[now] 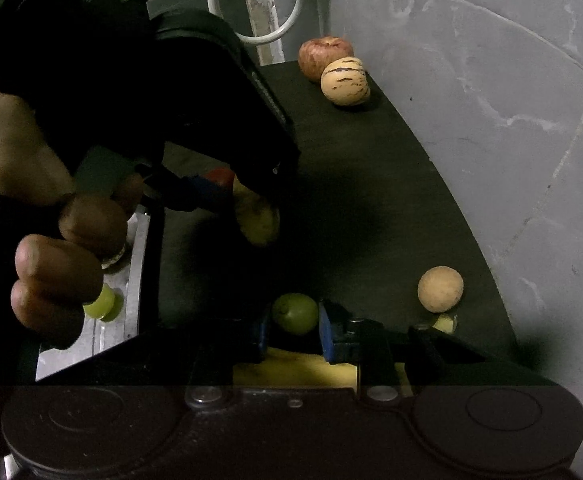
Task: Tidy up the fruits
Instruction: 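Grasp the small banana with the left gripper while the right gripper grasps the green grape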
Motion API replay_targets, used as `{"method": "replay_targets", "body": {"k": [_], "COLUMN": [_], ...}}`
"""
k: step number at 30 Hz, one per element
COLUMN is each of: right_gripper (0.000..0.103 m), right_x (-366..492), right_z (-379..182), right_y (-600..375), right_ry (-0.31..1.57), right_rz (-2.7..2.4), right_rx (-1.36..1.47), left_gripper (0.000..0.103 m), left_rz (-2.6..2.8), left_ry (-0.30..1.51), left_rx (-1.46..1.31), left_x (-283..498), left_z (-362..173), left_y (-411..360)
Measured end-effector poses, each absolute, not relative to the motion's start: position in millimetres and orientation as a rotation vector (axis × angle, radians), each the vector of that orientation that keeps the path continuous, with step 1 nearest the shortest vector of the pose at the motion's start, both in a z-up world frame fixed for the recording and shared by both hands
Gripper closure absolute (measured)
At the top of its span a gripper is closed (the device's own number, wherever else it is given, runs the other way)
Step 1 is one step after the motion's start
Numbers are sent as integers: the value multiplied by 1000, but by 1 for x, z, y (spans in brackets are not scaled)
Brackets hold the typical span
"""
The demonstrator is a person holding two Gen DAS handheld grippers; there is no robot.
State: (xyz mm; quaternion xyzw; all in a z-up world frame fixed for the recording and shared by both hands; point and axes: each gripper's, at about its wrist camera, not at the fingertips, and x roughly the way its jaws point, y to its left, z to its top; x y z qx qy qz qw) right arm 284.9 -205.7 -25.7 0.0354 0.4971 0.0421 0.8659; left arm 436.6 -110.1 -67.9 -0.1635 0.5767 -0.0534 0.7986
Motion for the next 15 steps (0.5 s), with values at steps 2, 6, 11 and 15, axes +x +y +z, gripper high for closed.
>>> {"method": "replay_targets", "body": {"k": [2, 6, 11, 15], "right_gripper": [77, 77, 77, 77], "right_x": [279, 272, 260, 249], "right_z": [-25, -23, -14, -6], "right_y": [-206, -206, -206, -205], "right_ry": [1030, 995, 950, 919], "right_rz": [87, 75, 61, 46], "right_rx": [78, 68, 60, 55], "left_gripper": [70, 71, 71, 72], "left_rz": [-117, -129, -155, -171], "left_ry": [1237, 1240, 1238, 1242], "left_rx": [-355, -359, -364, -379], "left_x": [436, 431, 423, 416], "left_z": [-68, -66, -62, -57], "left_y": [-109, -106, -102, -94]}}
